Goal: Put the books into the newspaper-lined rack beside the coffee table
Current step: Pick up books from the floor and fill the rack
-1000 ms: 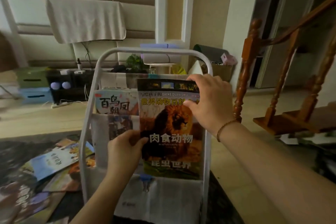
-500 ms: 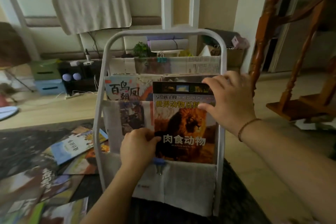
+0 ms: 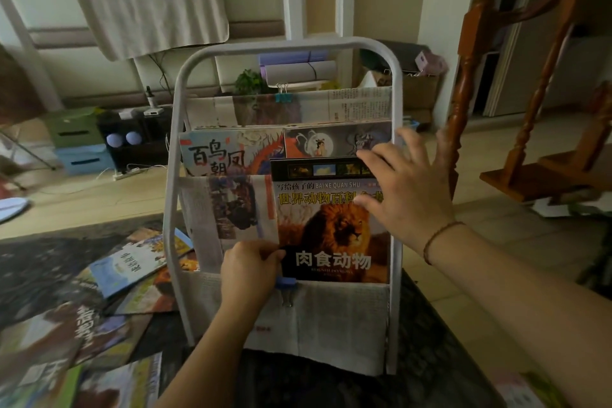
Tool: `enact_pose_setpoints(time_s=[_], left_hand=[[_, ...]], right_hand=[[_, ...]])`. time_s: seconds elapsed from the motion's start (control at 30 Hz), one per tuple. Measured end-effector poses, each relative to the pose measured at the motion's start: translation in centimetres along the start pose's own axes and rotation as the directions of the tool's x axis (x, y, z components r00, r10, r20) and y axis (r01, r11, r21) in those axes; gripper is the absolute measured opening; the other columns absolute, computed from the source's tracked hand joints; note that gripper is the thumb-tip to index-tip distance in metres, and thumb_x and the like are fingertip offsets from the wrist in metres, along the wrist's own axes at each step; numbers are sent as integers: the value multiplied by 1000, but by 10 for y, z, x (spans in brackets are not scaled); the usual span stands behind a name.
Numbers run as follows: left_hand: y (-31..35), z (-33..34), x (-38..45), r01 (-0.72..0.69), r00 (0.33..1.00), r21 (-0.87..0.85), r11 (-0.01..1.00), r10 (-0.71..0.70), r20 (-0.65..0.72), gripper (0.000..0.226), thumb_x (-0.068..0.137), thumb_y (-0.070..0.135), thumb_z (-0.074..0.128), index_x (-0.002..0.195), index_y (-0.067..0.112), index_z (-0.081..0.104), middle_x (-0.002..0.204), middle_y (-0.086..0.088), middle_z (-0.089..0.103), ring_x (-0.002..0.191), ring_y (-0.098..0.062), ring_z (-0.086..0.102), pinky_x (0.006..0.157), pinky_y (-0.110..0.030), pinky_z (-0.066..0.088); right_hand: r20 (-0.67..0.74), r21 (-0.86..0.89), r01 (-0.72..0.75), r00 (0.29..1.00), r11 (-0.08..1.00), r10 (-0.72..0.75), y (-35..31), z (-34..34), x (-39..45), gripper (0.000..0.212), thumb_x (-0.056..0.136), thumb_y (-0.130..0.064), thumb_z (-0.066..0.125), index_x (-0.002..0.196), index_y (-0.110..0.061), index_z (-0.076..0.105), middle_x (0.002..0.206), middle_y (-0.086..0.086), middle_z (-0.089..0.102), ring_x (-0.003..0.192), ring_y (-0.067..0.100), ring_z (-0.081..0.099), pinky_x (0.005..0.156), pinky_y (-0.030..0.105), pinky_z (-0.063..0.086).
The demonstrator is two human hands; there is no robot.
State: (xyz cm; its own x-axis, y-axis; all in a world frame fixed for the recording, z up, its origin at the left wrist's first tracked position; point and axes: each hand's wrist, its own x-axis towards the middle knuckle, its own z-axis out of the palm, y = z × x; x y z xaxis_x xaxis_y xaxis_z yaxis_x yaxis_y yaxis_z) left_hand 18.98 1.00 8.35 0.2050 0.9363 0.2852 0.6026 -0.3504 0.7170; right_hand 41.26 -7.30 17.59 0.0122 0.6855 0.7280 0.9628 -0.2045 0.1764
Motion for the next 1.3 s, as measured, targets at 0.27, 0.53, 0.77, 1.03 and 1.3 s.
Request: enact_pose_setpoints(time_s=[0.27, 0.53, 0.77, 1.03, 1.3], left_hand=[[8, 1, -13, -9, 1000, 52, 999, 10, -9, 12, 92, 20, 64, 93, 19, 76, 78, 9, 69, 80, -8, 62, 79, -26, 45], [25, 29, -60, -430, 821, 83, 899, 428, -379, 40, 91, 17, 63, 128, 5, 55, 130, -17, 53, 125, -38, 44, 108, -53, 35], [113, 105, -108, -941, 335, -10, 340, 922, -193, 20, 86, 4, 62, 105, 11, 60, 105, -19, 64, 104, -32, 55, 96, -41, 37], [164, 254, -120, -862, 355, -154, 484, 791, 498, 25, 90, 34, 53, 103, 23, 72, 108, 7, 67, 109, -18, 56, 89, -47, 50], [175, 452, -132, -847, 37, 27, 531, 8, 999, 55, 96, 50, 51, 147, 32, 37, 154, 7, 36, 139, -14, 36, 114, -34, 31]], right_hand=[[133, -19, -4, 991, 1000, 7, 0, -7, -4, 74, 78, -59, 65, 141, -25, 44, 139, -3, 50, 141, 32, 25, 110, 65, 16], [249, 271, 150, 943, 951, -219, 78, -23, -64, 69, 94, -49, 49, 148, -10, 34, 159, 8, 24, 147, 23, 21, 118, 42, 19], [545, 258, -453, 798, 853, 259, 179, -14, -213, 61, 94, -47, 53, 148, -25, 36, 156, -6, 31, 143, 10, 26, 118, 34, 25], [694, 38, -983, 157, 182, 703, 261, 52, -434, 42, 88, -22, 69, 124, -4, 61, 123, 12, 64, 106, 22, 60, 88, 25, 44], [638, -48, -812, -473, -581, 608, 263, 144, -605, 50, 81, -22, 76, 123, 1, 59, 107, 18, 65, 92, 32, 63, 79, 43, 52]])
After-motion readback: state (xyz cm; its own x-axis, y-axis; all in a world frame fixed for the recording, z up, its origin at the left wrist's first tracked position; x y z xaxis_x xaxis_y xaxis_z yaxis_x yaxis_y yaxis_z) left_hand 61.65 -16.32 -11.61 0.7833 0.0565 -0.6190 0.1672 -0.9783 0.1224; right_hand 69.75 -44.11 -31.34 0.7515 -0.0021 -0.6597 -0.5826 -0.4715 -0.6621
